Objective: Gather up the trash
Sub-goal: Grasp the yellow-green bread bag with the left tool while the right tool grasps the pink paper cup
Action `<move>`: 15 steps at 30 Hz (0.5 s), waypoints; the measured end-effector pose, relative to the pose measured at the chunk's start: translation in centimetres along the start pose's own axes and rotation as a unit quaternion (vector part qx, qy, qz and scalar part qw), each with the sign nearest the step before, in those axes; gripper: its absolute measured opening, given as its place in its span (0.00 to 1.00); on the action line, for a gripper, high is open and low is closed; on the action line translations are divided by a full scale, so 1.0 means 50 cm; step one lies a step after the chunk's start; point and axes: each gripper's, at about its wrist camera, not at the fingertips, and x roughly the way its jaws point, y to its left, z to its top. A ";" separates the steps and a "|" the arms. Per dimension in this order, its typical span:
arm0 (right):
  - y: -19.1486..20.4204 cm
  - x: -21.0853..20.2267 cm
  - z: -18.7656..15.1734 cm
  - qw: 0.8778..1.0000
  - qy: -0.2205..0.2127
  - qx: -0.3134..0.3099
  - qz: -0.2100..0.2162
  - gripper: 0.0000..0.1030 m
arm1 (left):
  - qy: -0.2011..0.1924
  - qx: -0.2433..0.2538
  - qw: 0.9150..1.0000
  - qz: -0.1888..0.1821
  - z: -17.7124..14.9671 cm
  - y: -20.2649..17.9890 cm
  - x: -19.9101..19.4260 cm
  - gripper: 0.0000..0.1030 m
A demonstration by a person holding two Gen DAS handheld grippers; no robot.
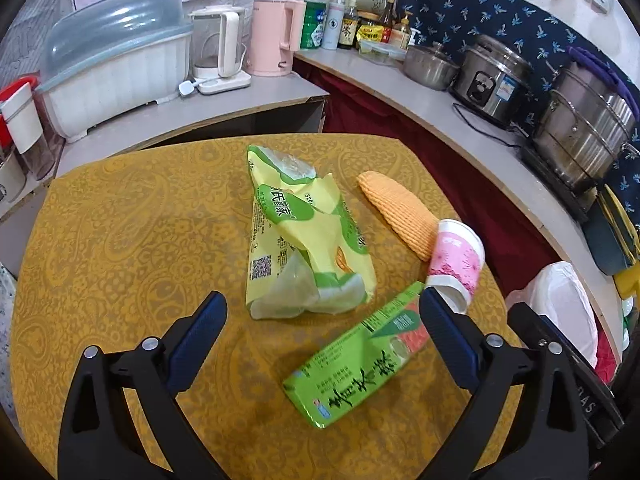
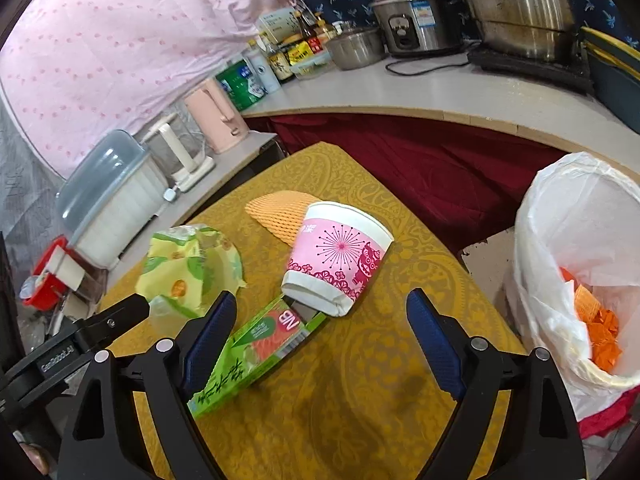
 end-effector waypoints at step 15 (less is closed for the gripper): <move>0.005 0.197 0.018 0.995 0.048 0.060 -0.060 0.82 | 0.057 -0.016 0.998 -0.025 0.037 0.031 0.139 0.57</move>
